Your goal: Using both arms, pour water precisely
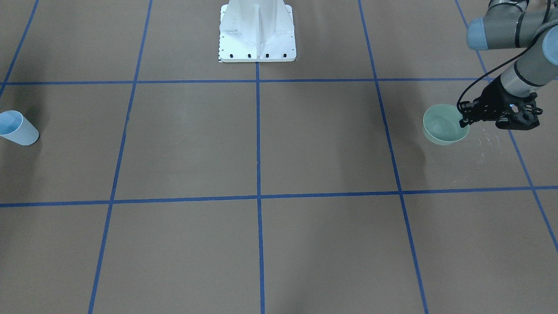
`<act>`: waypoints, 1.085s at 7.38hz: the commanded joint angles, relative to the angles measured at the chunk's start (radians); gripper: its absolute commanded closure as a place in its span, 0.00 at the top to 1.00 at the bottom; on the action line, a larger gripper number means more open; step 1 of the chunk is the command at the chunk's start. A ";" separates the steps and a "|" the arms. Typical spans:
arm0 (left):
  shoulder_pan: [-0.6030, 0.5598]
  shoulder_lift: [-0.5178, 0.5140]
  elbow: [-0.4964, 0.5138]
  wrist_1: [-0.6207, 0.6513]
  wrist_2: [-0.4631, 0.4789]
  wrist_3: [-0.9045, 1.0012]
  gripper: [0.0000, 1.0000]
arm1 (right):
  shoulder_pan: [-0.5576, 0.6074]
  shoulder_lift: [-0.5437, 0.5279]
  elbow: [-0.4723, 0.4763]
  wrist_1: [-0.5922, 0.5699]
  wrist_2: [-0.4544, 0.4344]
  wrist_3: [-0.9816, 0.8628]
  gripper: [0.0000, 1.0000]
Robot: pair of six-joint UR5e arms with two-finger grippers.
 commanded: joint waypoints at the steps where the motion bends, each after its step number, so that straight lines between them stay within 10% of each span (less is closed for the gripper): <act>1: -0.002 0.006 0.070 -0.075 0.000 0.004 0.00 | -0.001 0.000 0.002 0.000 0.000 0.000 0.99; 2: -0.002 0.006 0.069 -0.077 0.000 0.009 0.99 | -0.001 0.001 0.000 0.000 0.000 -0.001 0.99; 8: -0.108 -0.046 -0.058 0.152 -0.017 0.199 1.00 | -0.004 -0.048 -0.018 0.020 -0.018 -0.017 0.99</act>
